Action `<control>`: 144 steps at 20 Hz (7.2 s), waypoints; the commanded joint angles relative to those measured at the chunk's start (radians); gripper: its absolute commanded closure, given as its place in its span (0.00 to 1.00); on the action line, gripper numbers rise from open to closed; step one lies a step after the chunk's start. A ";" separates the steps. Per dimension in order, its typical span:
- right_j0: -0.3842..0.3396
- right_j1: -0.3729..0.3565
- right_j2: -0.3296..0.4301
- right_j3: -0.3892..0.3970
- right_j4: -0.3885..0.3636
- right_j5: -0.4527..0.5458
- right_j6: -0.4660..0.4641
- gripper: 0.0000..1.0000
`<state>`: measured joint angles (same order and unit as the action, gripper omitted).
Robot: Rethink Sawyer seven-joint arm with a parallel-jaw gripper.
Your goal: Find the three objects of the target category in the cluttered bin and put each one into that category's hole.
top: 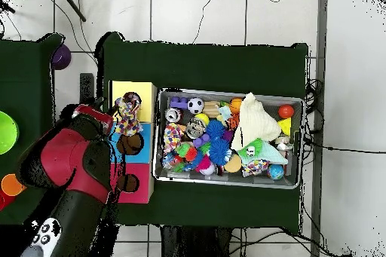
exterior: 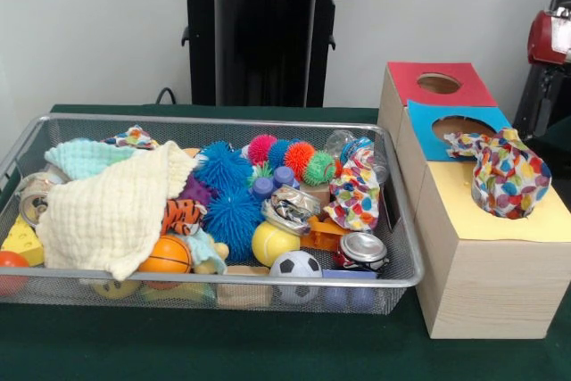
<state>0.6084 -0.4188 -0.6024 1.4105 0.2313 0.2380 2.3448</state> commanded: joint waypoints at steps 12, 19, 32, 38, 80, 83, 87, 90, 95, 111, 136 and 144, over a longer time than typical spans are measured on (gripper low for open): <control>-0.094 0.025 0.152 0.184 0.159 0.058 0.218 0.00; -0.094 0.010 0.119 0.171 0.172 0.133 0.201 0.00; -0.193 0.075 0.259 0.160 0.150 0.040 0.129 0.00; -0.201 0.082 0.284 0.166 0.144 0.028 0.137 0.00; -0.198 0.084 0.238 0.044 0.061 -0.158 0.059 1.00; -0.204 0.087 0.235 0.023 0.063 -0.146 0.047 1.00; -0.204 0.095 0.230 0.004 0.069 -0.133 0.044 1.00; -0.199 0.092 0.224 0.007 0.067 -0.130 0.045 1.00; -0.204 0.111 0.231 -0.011 0.063 -0.141 0.046 1.00; -0.219 0.263 0.219 -0.076 0.106 -0.196 0.095 1.00; -0.280 0.196 0.327 0.062 0.106 -0.053 0.097 1.00; -0.287 0.206 0.339 0.066 0.104 -0.074 0.102 1.00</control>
<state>0.4041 -0.3539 -0.4470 1.4079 0.3539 0.1639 2.3448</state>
